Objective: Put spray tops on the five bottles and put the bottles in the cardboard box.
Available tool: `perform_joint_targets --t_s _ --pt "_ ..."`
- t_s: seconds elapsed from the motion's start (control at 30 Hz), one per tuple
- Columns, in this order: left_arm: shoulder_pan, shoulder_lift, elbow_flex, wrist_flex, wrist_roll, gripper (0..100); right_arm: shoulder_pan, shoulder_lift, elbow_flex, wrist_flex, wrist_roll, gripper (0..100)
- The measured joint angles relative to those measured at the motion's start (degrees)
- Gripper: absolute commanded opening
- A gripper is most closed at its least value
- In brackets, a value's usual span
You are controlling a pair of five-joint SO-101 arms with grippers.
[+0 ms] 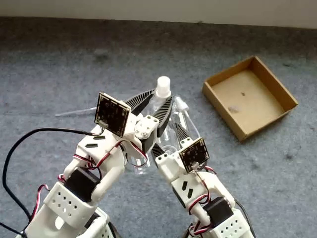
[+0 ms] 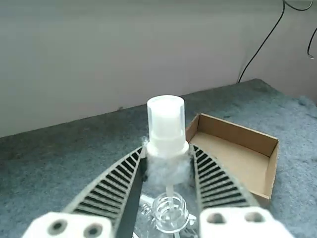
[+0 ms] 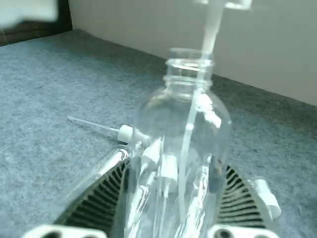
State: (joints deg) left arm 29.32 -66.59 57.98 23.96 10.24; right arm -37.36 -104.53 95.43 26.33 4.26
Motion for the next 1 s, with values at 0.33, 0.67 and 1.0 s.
perform_joint_targets --t_s 0.33,0.67,1.0 --pt "0.4 -6.9 3.1 6.9 0.0 2 -0.1 0.0 0.0 0.0 0.0 15.2" --pt "0.4 -17.0 13.5 6.8 0.2 2 0.5 0.2 0.0 0.1 0.2 15.3" --pt "0.5 -17.4 13.9 4.0 0.1 2 1.9 0.2 0.0 -3.3 0.2 15.3"
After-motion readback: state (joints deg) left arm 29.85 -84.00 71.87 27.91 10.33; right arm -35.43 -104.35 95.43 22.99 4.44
